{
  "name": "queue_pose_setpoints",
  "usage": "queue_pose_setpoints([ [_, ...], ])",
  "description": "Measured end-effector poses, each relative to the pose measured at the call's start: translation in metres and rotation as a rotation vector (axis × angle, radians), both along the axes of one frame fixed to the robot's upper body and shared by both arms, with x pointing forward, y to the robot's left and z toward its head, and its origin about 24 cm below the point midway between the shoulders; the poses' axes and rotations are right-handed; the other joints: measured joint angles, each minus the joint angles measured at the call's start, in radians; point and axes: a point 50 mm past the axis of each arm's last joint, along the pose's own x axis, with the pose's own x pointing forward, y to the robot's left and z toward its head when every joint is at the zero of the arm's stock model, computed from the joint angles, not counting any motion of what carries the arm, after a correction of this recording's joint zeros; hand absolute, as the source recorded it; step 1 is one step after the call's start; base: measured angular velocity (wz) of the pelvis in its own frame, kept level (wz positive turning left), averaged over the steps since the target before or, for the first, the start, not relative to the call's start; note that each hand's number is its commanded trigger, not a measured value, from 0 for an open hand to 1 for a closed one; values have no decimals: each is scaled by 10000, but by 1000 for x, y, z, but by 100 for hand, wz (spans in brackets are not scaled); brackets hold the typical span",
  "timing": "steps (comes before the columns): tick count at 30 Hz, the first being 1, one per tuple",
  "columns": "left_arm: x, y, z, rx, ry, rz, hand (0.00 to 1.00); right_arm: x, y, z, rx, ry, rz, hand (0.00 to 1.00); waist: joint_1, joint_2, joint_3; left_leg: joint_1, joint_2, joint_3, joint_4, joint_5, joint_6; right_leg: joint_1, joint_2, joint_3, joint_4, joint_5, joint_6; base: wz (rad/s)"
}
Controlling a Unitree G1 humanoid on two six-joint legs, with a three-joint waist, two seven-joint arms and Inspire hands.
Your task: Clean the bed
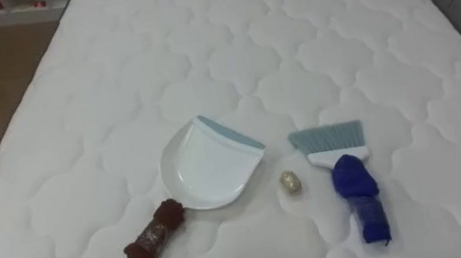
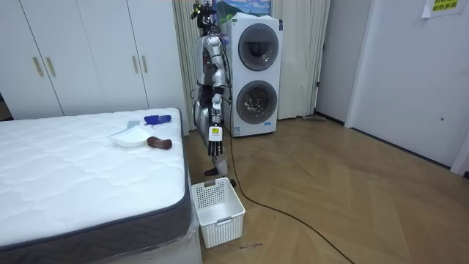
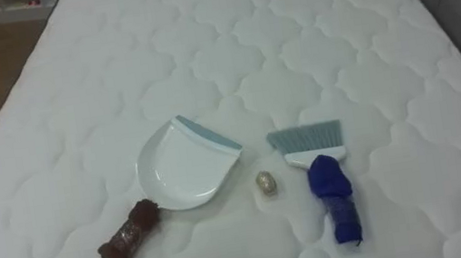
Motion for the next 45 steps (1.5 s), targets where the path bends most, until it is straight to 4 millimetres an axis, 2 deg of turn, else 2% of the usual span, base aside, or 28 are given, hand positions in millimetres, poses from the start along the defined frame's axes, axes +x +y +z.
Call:
queue_pose_setpoints([
  [12, 2, 1, 0, 448, -213, 123, 0, -3, -1, 0, 198, -153, -1049, 0, -117, 9, 10, -94, 9, -47, 112, 0, 1, 69, -44, -101, 60, -16, 8, 2],
  [20, 2, 17, 7, 1617, -1385, 2337, 0, -2, -3, 1, 217, -399, -1589, 0, -184, -77, 35, -164, -8, -97, 92, -3, 2, -172, -67, -44, 326, -122, -1, 1],
  [23, 13, 28, 15, 2436, -2547, 3176, 0, 0, -5, 2, 218, -681, -1923, 0, -167, -84, 16, -193, -25, -103, 107, 1, 5, -188, -76, -34, 322, -170, 3, 0],
  [29, 48, 40, 36, 3494, -5262, 3977, 0, 7, -9, 4, 206, -1414, -2193, 0, -137, -36, -15, -159, -1, -110, 138, 4, 7, -177, -77, -58, 357, -124, -7, 0],
  [32, 75, 45, 54, 3757, -6954, 4259, 0, 11, -11, 5, 191, -1799, -2190, 0, -144, 5, -22, -198, 3, -114, 215, 3, 7, -194, -77, -63, 354, -125, -7, 0],
  [34, 93, 46, 67, 3909, -8258, 4487, 0, 15, -15, 7, 151, -2065, -2094, 0, -138, 79, -60, -185, -11, -117, 205, 3, 7, -164, -82, -68, 347, -125, -7, -2],
  [39, 117, 43, 78, 3991, -9255, 4498, 0, 16, -21, 9, 31, -2170, -2017, 0, -178, 266, -89, -134, -61, -117, 168, 4, 6, -188, -80, -84, 337, -125, -7, -1],
  [45, 133, 35, 91, 3828, -10234, 4010, 0, 15, -21, 9, 88, -2128, -2027, 0, -337, 222, -60, -12, -90, -115, 133, 6, 9, -137, -92, 2, 362, -127, -5, -3],
])
